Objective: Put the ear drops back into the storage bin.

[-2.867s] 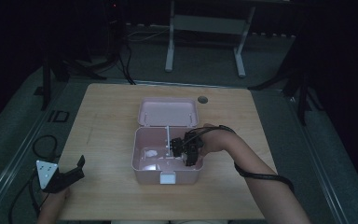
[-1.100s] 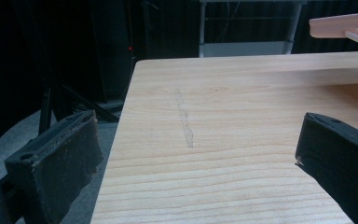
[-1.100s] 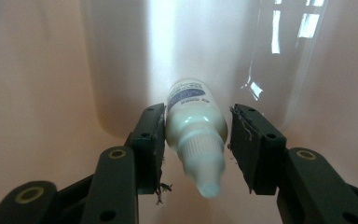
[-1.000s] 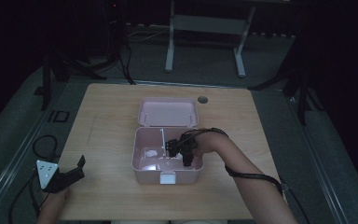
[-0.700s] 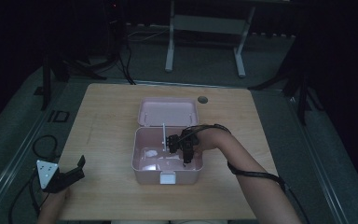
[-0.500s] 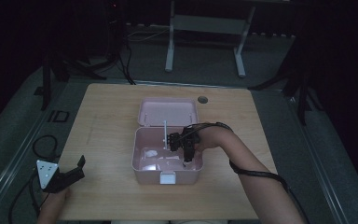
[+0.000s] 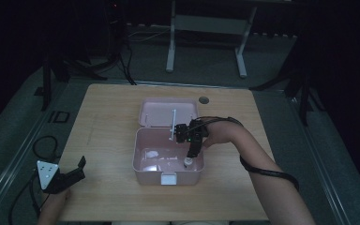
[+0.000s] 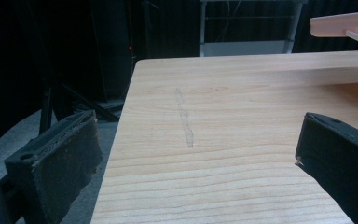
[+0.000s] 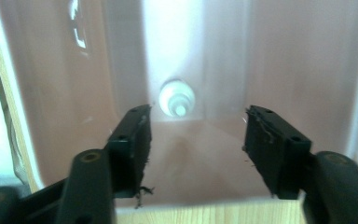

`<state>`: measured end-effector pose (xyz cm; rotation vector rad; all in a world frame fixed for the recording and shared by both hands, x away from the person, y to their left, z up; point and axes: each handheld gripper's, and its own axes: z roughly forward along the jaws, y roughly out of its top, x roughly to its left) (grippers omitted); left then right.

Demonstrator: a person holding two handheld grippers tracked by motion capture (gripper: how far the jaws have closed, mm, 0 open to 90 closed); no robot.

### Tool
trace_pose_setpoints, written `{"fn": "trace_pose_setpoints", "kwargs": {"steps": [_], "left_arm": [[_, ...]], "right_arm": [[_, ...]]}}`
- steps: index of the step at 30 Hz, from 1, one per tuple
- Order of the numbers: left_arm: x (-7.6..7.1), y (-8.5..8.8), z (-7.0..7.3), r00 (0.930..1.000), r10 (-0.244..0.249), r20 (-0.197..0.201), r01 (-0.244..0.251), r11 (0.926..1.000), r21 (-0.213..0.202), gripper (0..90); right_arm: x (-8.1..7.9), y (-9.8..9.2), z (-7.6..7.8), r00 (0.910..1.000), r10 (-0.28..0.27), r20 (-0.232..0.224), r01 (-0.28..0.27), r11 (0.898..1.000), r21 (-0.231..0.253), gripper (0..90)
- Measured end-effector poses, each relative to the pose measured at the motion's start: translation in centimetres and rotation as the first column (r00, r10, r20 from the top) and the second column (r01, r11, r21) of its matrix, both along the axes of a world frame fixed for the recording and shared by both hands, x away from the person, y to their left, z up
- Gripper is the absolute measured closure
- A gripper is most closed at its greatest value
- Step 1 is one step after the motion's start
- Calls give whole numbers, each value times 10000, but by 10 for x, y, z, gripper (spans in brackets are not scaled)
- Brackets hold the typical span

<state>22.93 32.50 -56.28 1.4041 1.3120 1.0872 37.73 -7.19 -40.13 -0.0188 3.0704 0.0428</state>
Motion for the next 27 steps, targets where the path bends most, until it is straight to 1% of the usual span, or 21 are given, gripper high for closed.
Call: {"fn": "trace_pose_setpoints", "kwargs": {"steps": [4, 6, 7, 8, 9, 10, 11, 13, 14, 16, 18, 21, 27], "left_arm": [[0, 0, 0, 10000, 9, -27, -9, 10000, 13, 3], [0, 0, 0, 10000, 5, -22, -5, 10000, 19, 3], [0, 0, 0, 10000, 5, -30, -4, 10000, 21, 3], [0, 0, 0, 10000, 5, -30, -4, 10000, 21, 3], [0, 0, 0, 10000, 7, -37, -7, 10000, 26, 3], [0, 0, 0, 10000, 9, -39, -9, 10000, 38, 3], [0, 0, 0, 10000, 13, -47, -13, 10000, 39, 3], [0, 0, 0, 10000, 7, -48, -7, 10000, 42, 3], [0, 0, 0, 10000, 7, -48, -7, 10000, 42, 4], [0, 0, 0, 10000, 1, -51, -1, 10000, 51, 3], [0, 0, 0, 10000, 16, -39, -16, 10000, 48, 3], [0, 0, 0, 10000, 15, -55, -15, 10000, 44, 3], [0, 0, 0, 10000, 28, -53, -28, 10000, 48, 3]], "right_arm": [[1, -9, 10, 9997, -189, 139, 185, 9994, 283, 339], [1, -14, 14, 9994, -254, 245, 245, 9990, 368, 298], [1, -17, 18, 9991, -339, 238, 326, 9982, 500, 291], [1, -17, 18, 9991, -339, 238, 326, 9982, 500, 291], [0, -20, 21, 9989, -405, 241, 391, 9977, 561, 247], [0, -24, 24, 9989, -409, 238, 391, 9968, 701, 228], [0, -28, 26, 9988, -425, 223, 407, 9963, 755, 188], [1, -35, 30, 9976, -660, 191, 640, 9935, 941, 185], [1, -35, 30, 9976, -660, 191, 640, 9935, 941, 185], [1, -46, 34, 9965, -769, 334, 728, 9913, 1101, 167], [3, -54, 36, 9946, -937, 437, 872, 9875, 1309, 164], [5, -65, 35, 9917, -1174, 532, 1092, 9845, 1374, 148], [9, -86, 28, 9843, -1735, 332, 1657, 9720, 1666, 153]]}}
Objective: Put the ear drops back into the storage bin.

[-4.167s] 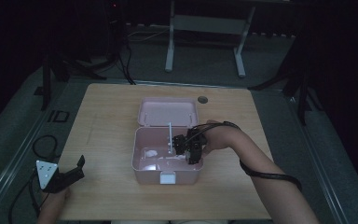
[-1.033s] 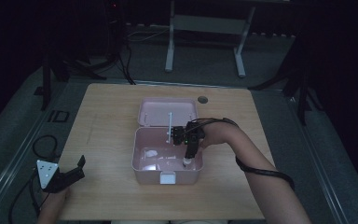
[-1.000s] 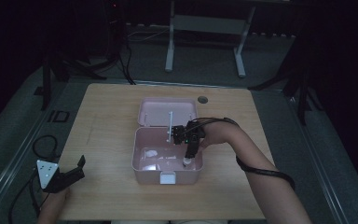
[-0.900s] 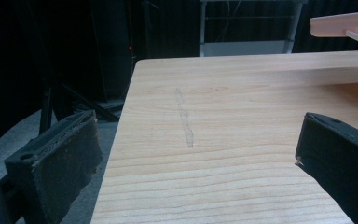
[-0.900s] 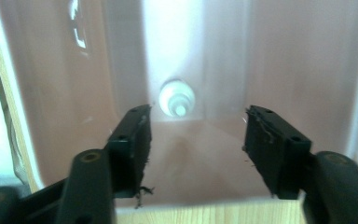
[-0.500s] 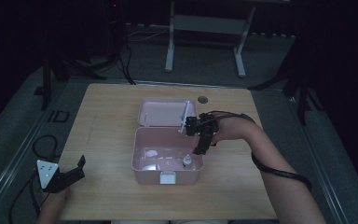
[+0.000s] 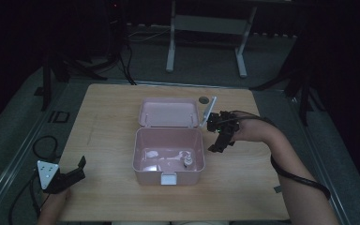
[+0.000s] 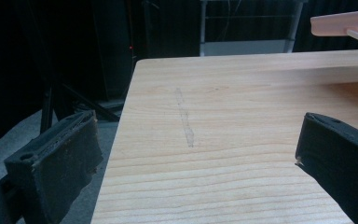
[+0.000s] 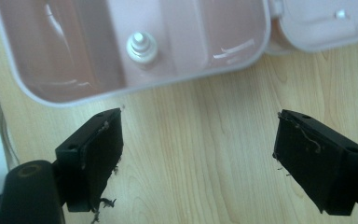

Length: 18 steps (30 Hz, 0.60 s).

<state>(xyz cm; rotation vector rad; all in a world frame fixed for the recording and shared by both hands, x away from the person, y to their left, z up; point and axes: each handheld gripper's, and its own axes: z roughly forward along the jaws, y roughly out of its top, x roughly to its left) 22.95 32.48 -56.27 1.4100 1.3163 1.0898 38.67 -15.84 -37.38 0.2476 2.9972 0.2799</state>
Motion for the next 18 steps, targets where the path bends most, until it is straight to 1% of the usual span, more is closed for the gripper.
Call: {"fn": "trace_pose_setpoints", "kwargs": {"steps": [2, 3, 7, 9, 10, 11, 13, 14, 15, 18], "left_arm": [[0, 0, 0, 10000, -1, 0, 1, 10000, 0, 3], [0, 0, 0, 10000, 2, -2, -2, 10000, -2, 3], [0, 0, 0, 10000, -5, 4, 5, 10000, 3, 3], [0, 0, 0, 10000, -4, 1, 4, 10000, -9, 3], [0, 0, 0, 10000, -7, 0, 7, 10000, -5, 3], [0, 0, 0, 10000, -7, 2, 7, 10000, -3, 3], [0, 0, 0, 10000, -5, 2, 5, 10000, -3, 3], [0, 0, 0, 10000, -12, 4, 12, 10000, -4, 3], [0, 0, 0, 10000, -11, 4, 11, 10000, -5, 3], [0, 0, 0, 10000, -2, 12, 2, 10000, -16, 3]], "right_arm": [[1, -6, -4, 10000, -76, -14, 76, 10000, 48, 153], [2, -9, -6, 9998, -193, -90, 194, 9998, 87, 153], [4, -20, -15, 9991, -415, -90, 417, 9990, 178, 152], [6, -26, -22, 9980, -625, 70, 623, 9979, 156, 153], [7, -31, -26, 9972, -714, 207, 709, 9972, 254, 152], [8, -34, -30, 9960, -876, 172, 870, 9956, 333, 153], [9, -39, -37, 9942, -1041, 285, 1029, 9940, 381, 153], [9, -42, -41, 9929, -1162, 256, 1149, 9924, 444, 153], [10, -46, -45, 9913, -1303, 190, 1293, 9903, 504, 152], [11, -56, -59, 9846, -1723, 283, 1696, 9821, 816, 153]]}}
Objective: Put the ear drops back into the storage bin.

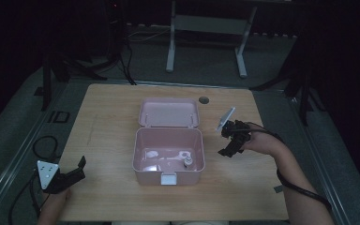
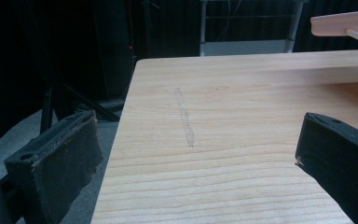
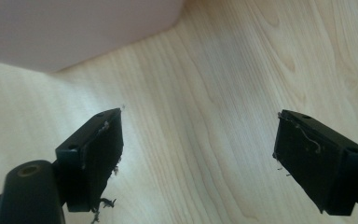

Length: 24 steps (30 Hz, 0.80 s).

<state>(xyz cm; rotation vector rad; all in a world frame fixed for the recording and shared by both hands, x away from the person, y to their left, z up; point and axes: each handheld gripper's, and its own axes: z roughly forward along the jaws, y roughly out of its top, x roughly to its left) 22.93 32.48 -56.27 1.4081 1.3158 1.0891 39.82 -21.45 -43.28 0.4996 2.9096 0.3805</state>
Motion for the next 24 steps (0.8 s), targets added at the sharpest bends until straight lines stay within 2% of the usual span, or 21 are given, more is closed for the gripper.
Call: {"fn": "trace_pose_setpoints", "kwargs": {"steps": [5, 7, 9, 12, 16, 17, 18, 19, 22, 23, 24], "left_arm": [[0, 0, 0, 10000, -6, 18, 6, 10000, -16, 3], [0, 0, 0, 10000, -14, 32, 14, 10000, -17, 3], [0, 0, 0, 10000, -4, 24, 4, 10000, -21, 3], [0, 0, 0, 10000, -14, 30, 14, 10000, -14, 4], [0, 0, 0, 10000, -11, 35, 11, 10000, -22, 3], [0, 0, 0, 10000, -11, 35, 11, 10000, -22, 3], [0, 0, 0, 10000, -16, 28, 16, 10000, -26, 3], [0, 0, 0, 10000, -15, 37, 15, 10000, -23, 3], [0, 0, 0, 10000, -13, 42, 13, 10000, -28, 3], [0, 0, 0, 10000, -12, 36, 12, 10000, -28, 3], [0, 0, 0, 10000, -20, 37, 20, 10000, -31, 4]], "right_arm": [[1, -15, -23, 9977, -661, 175, 650, 9962, 582, 152], [1, -21, -31, 9944, -1034, 202, 1009, 9897, 1019, 153], [0, -26, -37, 9906, -1295, 440, 1227, 9837, 1313, 153], [-1, -34, -46, 9819, -1789, 621, 1656, 9702, 1766, 152], [-5, -45, -56, 9644, -2457, 980, 2149, 9437, 2513, 152], [-5, -45, -56, 9644, -2457, 980, 2149, 9437, 2513, 152], [-6, -47, -58, 9607, -2569, 1053, 2224, 9391, 2620, 152], [-9, -53, -64, 9490, -2899, 1241, 2463, 9271, 2826, 147], [-16, -62, -70, 9319, -3354, 1382, 2746, 9011, 3356, 144], [-18, -64, -72, 9208, -3617, 1460, 2922, 8876, 3561, 145], [-19, -67, -74, 9136, -3790, 1470, 3058, 8790, 3658, 145]]}}
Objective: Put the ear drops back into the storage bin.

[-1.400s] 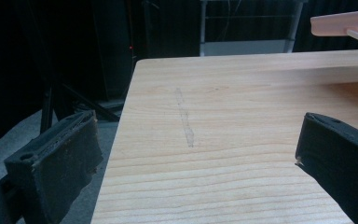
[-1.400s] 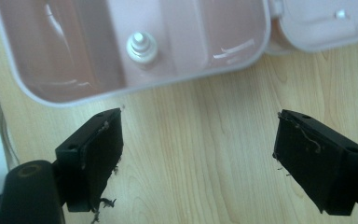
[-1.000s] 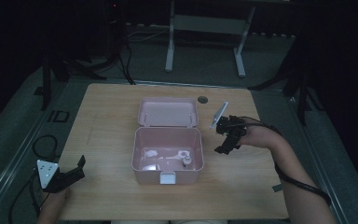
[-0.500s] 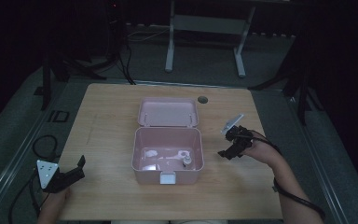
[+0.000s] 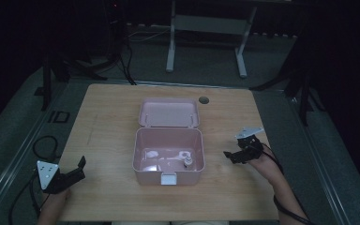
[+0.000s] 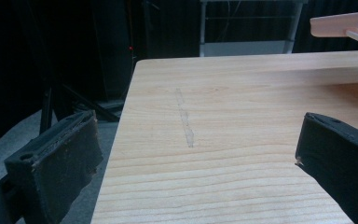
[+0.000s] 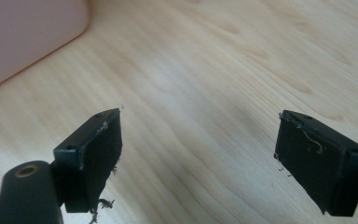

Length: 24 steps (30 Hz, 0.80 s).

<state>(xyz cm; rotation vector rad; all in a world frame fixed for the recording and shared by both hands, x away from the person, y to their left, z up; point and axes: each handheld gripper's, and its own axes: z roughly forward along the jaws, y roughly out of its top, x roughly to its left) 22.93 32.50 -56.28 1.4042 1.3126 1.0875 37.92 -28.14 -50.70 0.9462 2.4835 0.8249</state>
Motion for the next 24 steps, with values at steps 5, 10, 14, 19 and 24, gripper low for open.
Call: {"fn": "trace_pose_setpoints", "kwargs": {"steps": [5, 10, 14, 19, 24], "left_arm": [[0, 0, 0, 10000, 10, -3, -10, 10000, 9, 3], [0, 0, 0, 10000, 8, 7, -8, 10000, 4, 3], [0, 0, 0, 10000, 4, 7, -4, 10000, 7, 3], [0, 0, 0, 10000, 13, 10, -13, 10000, 5, 3], [0, 0, 0, 10000, 14, 11, -14, 10000, 11, 3]], "right_arm": [[-8, -11, -9, 9931, -937, 706, 919, 9954, 276, 142], [-17, -21, -18, 9750, -1967, 1031, 1879, 9782, 888, 136], [-22, -29, -27, 9526, -2722, 1359, 2597, 9602, 1024, 136], [-29, -39, -33, 9257, -3534, 1350, 3326, 9303, 1545, 136], [-37, -51, -36, 8716, -4610, 1665, 4243, 8797, 2149, 137]]}}
